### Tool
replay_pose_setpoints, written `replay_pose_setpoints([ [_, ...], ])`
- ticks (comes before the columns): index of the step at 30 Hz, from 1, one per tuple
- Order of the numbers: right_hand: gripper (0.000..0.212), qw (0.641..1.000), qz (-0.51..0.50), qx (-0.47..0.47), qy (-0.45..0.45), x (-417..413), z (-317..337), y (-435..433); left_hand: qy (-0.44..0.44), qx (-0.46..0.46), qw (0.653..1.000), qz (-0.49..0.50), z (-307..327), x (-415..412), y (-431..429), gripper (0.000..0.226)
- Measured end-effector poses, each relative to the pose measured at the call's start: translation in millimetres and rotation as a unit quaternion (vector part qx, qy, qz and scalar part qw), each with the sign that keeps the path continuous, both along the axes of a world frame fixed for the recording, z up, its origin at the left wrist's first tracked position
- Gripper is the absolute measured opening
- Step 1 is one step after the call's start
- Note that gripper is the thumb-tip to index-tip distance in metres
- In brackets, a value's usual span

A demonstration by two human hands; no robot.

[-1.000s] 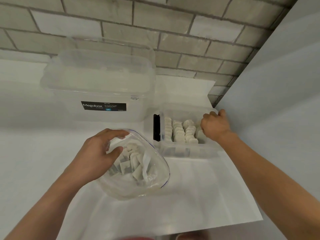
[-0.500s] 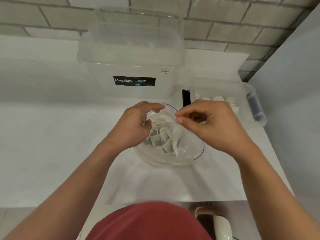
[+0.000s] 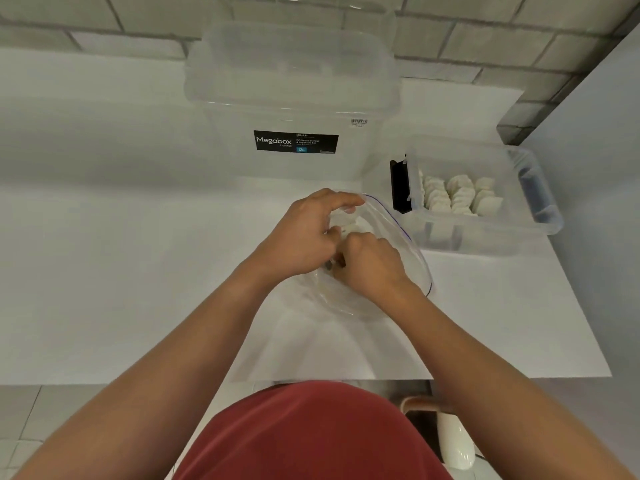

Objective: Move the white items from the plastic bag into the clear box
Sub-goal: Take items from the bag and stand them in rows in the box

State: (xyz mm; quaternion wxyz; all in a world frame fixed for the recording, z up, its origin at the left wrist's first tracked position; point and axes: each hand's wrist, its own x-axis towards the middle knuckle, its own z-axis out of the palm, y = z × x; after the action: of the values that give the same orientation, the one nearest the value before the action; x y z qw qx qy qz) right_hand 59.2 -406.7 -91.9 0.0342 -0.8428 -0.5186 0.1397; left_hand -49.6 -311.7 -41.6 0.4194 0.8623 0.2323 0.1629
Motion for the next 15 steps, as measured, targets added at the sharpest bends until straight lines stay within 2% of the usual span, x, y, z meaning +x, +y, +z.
replay_pose_setpoints([
  [3,0.012,0.999,0.052,0.007,0.007,0.3,7.2,-9.4,0.001,-0.008,1.0,-0.005,-1.2,-3.2,3.6,0.057],
  [6,0.021,0.992,0.08,-0.04,0.085,6.1,14.5,-19.1,0.008,-0.01,1.0,-0.005,-3.4,-5.9,6.3,0.056],
  [8,0.026,0.992,0.057,-0.016,0.113,12.8,14.0,-19.1,0.01,-0.009,1.0,-0.005,-4.1,-6.8,6.7,0.056],
  [10,0.028,0.994,0.02,0.024,0.103,18.5,9.0,-15.3,0.012,-0.007,1.0,-0.009,-3.8,-6.7,5.6,0.056],
  [15,0.015,0.997,-0.029,0.014,0.072,18.2,-3.4,-6.6,0.016,-0.002,1.0,-0.018,-2.1,-3.8,4.0,0.057],
])
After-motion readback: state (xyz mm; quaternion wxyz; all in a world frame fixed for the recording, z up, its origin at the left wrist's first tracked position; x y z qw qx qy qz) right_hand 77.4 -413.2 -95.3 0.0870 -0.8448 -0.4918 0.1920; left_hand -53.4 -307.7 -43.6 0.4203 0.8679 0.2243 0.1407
